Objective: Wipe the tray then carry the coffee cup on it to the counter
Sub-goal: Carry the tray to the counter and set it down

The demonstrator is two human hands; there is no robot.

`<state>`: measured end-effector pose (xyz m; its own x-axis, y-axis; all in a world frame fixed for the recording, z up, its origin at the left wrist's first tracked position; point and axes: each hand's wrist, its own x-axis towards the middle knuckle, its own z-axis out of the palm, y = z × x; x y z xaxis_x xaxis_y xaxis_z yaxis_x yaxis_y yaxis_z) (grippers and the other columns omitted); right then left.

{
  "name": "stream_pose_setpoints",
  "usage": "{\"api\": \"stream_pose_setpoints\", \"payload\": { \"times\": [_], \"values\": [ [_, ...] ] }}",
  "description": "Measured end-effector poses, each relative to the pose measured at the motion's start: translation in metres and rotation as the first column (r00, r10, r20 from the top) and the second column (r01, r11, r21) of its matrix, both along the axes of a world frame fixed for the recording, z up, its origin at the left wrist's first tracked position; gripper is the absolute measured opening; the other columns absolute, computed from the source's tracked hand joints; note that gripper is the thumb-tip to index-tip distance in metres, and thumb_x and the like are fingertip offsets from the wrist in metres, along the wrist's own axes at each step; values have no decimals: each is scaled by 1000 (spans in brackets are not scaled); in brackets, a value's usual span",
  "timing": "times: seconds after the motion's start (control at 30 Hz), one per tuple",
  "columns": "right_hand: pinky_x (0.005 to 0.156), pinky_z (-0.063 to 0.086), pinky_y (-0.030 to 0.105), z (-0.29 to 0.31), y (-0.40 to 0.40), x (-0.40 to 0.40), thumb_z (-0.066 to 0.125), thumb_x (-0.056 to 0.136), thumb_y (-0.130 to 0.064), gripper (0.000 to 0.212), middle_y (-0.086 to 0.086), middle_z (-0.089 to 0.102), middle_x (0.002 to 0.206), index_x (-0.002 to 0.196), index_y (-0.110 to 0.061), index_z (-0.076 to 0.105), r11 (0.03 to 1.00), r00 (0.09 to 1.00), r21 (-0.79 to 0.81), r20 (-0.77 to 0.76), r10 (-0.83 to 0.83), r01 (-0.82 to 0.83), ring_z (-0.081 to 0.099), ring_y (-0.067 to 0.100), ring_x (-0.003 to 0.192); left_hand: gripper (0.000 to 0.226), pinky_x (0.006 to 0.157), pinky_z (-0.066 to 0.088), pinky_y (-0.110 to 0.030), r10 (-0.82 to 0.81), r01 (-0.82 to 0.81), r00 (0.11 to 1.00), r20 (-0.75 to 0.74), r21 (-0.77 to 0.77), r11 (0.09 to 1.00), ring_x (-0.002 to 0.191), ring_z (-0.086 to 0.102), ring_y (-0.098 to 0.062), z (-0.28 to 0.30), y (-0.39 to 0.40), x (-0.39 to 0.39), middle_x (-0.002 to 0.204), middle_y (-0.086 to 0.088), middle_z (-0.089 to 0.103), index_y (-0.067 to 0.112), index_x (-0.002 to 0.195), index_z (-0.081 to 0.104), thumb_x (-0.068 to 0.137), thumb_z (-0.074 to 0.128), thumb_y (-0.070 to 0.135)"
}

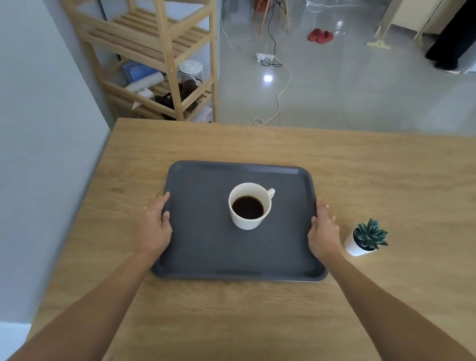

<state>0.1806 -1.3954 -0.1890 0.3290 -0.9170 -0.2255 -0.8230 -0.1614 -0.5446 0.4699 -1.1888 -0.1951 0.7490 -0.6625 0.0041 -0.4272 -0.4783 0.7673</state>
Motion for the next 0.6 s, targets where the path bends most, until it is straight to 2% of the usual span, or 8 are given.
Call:
{"api": "stream_pose_setpoints", "payload": {
  "times": [0.17, 0.27, 0.33, 0.37, 0.47, 0.53, 0.6],
  "values": [
    [111, 24, 50, 3, -2, 1, 28, 101, -8, 55, 19, 13, 160, 152, -16, 11, 999, 1000, 39, -1, 12, -12, 17, 46, 143, 50, 120, 20, -41, -23, 24, 999, -33, 52, 998, 147, 23, -22, -2, 0, 3, 156, -7, 34, 13, 147, 35, 97, 41, 3],
    [115, 16, 49, 15, 0, 4, 28, 102, -11, 53, 21, 7, 160, 152, -12, 12, 998, 1000, 67, 31, -1, -1, 7, 43, 146, 54, 121, 14, -37, -24, 16, 998, 51, 148, 989, 149, 16, -26, 2, -2, -1, 159, -11, 25, 9, 149, 28, 97, 41, 4],
    [117, 14, 46, 27, 8, 10, 27, 103, -14, 49, 19, 11, 160, 151, -11, 18, 1000, 996, 23, 88, 16, -18, 7, 39, 147, 51, 120, 13, -36, -31, 19, 994, 105, 109, 994, 149, 15, -26, 9, -6, -12, 159, -12, 25, 6, 149, 29, 99, 40, 8],
    [116, 18, 44, 33, 12, 14, 27, 103, -16, 47, 16, 17, 159, 150, -13, 23, 1000, 992, 1, 124, 30, -30, 14, 37, 147, 49, 120, 15, -35, -44, 40, 994, 96, 49, 998, 148, 18, -25, 16, -9, -22, 157, -11, 28, 6, 148, 32, 100, 39, 11],
    [106, 33, 34, 47, 22, 33, 31, 103, -23, 42, 6, 46, 147, 143, -20, 41, 998, 956, 29, 290, 38, -49, 42, 28, 135, 44, 116, 25, -31, -109, 104, 993, -36, -114, 988, 142, 34, -19, 30, -18, -62, 151, -6, 42, 8, 143, 40, 101, 42, 19],
    [107, 33, 29, 52, 24, 49, 32, 102, -23, 39, 0, 53, 141, 138, -23, 48, 990, 919, 114, 394, 31, -82, 46, 19, 132, 45, 114, 28, -29, -132, 110, 979, -157, -143, 984, 138, 39, -15, 33, -24, -86, 148, -1, 45, 12, 143, 42, 100, 43, 27],
    [105, 36, 29, 54, 23, 60, 32, 101, -24, 39, -2, 56, 135, 134, -28, 52, 976, 905, 192, 425, 13, -104, 49, 17, 126, 44, 113, 31, -30, -160, 126, 958, -240, -149, 981, 135, 43, -13, 35, -31, -103, 144, 3, 49, 17, 141, 45, 99, 44, 31]
  ]
}}
